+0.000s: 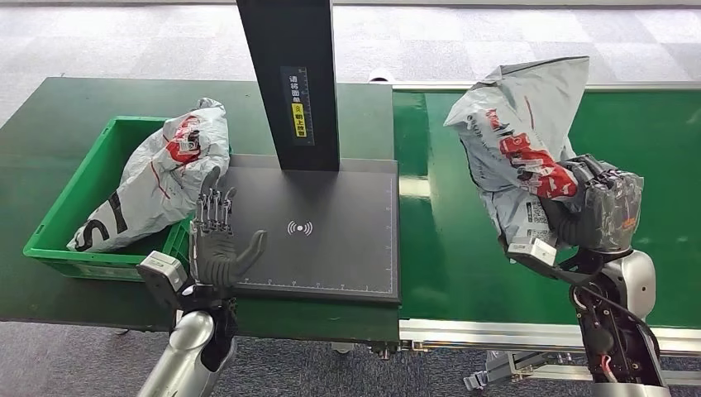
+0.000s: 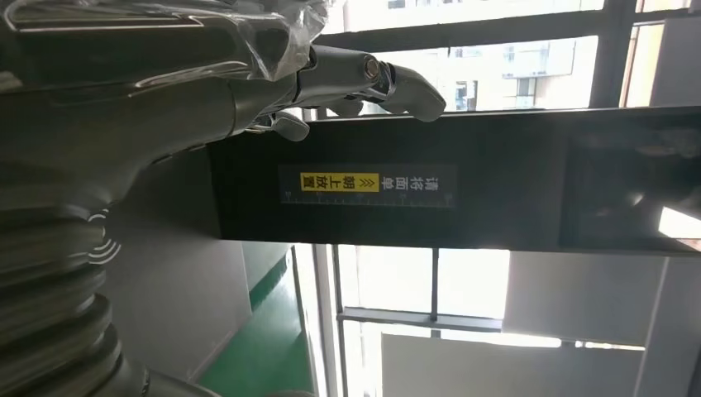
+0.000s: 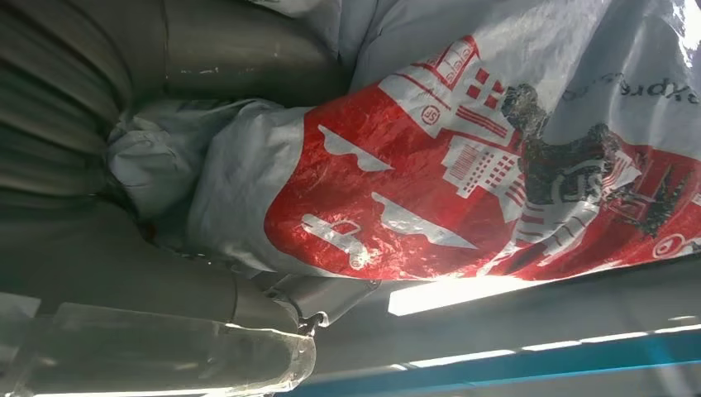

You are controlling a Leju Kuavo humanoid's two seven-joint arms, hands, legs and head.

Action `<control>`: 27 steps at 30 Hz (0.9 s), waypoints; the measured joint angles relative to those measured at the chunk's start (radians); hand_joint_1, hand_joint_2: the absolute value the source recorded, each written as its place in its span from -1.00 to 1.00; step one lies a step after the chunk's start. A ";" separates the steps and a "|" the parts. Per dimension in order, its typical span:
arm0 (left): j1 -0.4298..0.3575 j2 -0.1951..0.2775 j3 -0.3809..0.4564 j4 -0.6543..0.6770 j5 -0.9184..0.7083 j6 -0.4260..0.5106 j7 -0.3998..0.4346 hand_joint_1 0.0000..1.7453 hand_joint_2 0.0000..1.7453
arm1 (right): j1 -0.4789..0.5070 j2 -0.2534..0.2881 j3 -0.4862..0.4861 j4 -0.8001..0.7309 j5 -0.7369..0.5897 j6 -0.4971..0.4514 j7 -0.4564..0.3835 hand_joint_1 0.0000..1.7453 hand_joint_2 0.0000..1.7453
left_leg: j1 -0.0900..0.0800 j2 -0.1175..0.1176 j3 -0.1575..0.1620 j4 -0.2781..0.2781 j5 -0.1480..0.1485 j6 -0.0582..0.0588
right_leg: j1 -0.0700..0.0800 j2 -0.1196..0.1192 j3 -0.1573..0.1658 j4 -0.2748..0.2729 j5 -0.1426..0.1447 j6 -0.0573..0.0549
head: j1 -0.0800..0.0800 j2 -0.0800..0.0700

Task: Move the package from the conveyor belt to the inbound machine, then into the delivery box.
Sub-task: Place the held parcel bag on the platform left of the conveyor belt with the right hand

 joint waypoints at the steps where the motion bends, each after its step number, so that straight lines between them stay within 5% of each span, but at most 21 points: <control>1: 0.000 0.000 -0.001 -0.005 0.000 -0.007 0.000 -1.00 1.00 | -0.001 0.000 0.012 -0.006 0.049 0.003 0.009 1.00 1.00 | 0.000 0.001 0.000 0.000 0.000 0.000 | 0.000 0.000 0.000 0.000 0.000 0.000 | 0.000 0.000; 7: -0.006 -0.007 -0.006 -0.017 0.007 -0.023 0.000 -1.00 1.00 | -0.134 -0.012 0.198 0.066 0.232 0.165 0.076 1.00 1.00 | 0.000 0.003 0.001 0.000 0.001 0.000 | 0.000 0.002 0.000 0.000 0.001 0.000 | 0.000 0.000; 14: -0.040 -0.023 -0.024 0.025 0.031 -0.020 0.002 -1.00 1.00 | -0.323 0.008 0.478 0.229 0.189 0.275 0.072 1.00 1.00 | 0.000 0.002 0.001 0.000 0.002 0.000 | 0.000 0.002 0.000 0.000 0.001 0.000 | 0.000 0.000; 20: -0.070 -0.031 -0.060 0.062 0.031 -0.054 0.026 -1.00 1.00 | -0.375 0.079 0.643 0.357 0.130 0.276 0.059 1.00 1.00 | 0.000 0.002 0.000 0.000 0.002 0.000 | 0.000 0.002 0.000 0.000 0.001 0.000 | 0.000 0.000; 27: -0.104 -0.049 -0.102 0.118 0.038 -0.076 0.027 -1.00 1.00 | -0.377 0.216 0.727 0.565 0.057 0.288 0.027 1.00 1.00 | 0.000 0.002 0.001 0.000 0.002 0.000 | 0.000 0.002 -0.001 0.000 0.001 0.000 | 0.000 0.000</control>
